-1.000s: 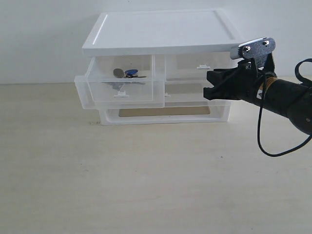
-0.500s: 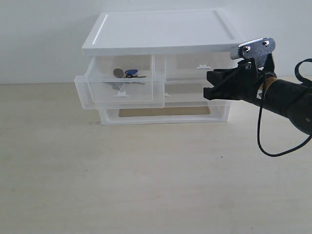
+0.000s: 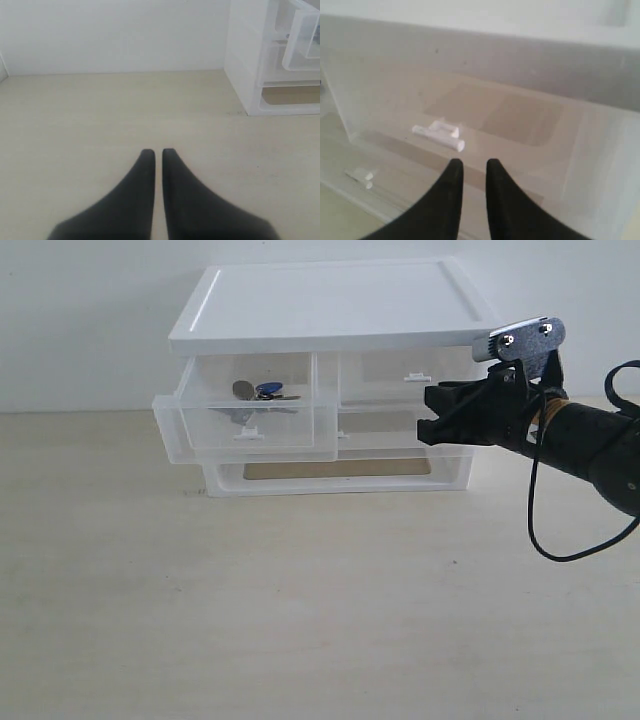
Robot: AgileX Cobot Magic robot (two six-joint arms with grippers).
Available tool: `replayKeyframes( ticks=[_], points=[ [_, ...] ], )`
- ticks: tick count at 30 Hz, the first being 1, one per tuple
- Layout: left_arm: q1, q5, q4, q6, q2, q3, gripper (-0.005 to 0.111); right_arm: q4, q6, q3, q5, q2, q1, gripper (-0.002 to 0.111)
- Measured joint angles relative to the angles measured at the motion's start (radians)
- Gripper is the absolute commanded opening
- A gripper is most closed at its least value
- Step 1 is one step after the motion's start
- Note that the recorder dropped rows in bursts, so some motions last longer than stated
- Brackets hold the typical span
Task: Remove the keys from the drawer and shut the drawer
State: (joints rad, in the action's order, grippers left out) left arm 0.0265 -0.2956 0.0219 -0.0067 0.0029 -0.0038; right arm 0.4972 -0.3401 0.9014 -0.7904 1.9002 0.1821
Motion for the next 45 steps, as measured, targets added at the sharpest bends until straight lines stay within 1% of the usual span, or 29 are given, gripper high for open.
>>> replayKeyframes(
  ticks=[28, 30, 34, 37, 40, 45],
  points=[
    [0.0, 0.0, 0.0, 0.0, 0.0, 0.0, 0.004, 0.0, -0.006, 0.0, 0.0, 0.0, 0.0, 0.017],
    [0.0, 0.0, 0.0, 0.0, 0.0, 0.0, 0.004, 0.0, -0.041, 0.0, 0.0, 0.0, 0.0, 0.017],
    [0.0, 0.0, 0.0, 0.0, 0.0, 0.0, 0.004, 0.002, -0.219, 0.0, 0.021, 0.0, 0.0, 0.017],
    [0.0, 0.0, 0.0, 0.0, 0.0, 0.0, 0.004, 0.04, -0.317, 0.002, 0.042, -0.004, 0.0, 0.017],
    [0.0, 0.0, 0.0, 0.0, 0.0, 0.0, 0.004, 0.15, -0.386, 0.006, 0.085, -0.014, -0.005, 0.017],
    [0.0, 0.0, 0.0, 0.0, 0.0, 0.0, 0.004, 0.373, -0.563, 0.006, 0.134, -0.041, -0.005, 0.017]
  ],
)
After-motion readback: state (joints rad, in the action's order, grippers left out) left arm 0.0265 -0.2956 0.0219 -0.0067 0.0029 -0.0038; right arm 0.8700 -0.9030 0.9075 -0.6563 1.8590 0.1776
